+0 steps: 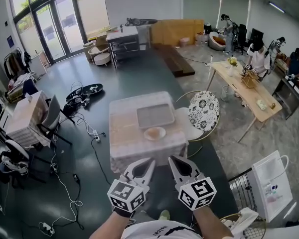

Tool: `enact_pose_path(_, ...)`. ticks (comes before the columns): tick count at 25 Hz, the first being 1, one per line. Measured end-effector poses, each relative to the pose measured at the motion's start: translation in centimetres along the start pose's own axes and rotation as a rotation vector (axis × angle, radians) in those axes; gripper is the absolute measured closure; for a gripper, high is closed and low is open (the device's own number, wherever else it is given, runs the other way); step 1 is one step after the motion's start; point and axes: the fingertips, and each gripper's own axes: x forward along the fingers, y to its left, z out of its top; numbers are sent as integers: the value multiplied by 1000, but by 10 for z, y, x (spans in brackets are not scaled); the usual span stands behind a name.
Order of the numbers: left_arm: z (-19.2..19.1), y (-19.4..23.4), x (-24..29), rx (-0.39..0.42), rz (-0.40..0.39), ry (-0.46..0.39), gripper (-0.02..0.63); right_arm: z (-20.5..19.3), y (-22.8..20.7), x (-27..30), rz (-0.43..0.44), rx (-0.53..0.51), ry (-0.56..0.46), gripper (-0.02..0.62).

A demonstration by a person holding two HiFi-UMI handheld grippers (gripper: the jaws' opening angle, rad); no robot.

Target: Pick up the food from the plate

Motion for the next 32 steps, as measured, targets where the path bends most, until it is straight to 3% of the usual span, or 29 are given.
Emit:
enact_pose_path(10,-9,5,25,-11,-12,20,601,-6,-26,7,-26,17,11,581)
enact_pose_path(18,-4,37,53,-20,-40,17,601,-2,-42,47,-46,4,13,581)
enact_pose_path(32,8,160,133,-35,-121,69,601,-3,-93,179,-165,38,25,581)
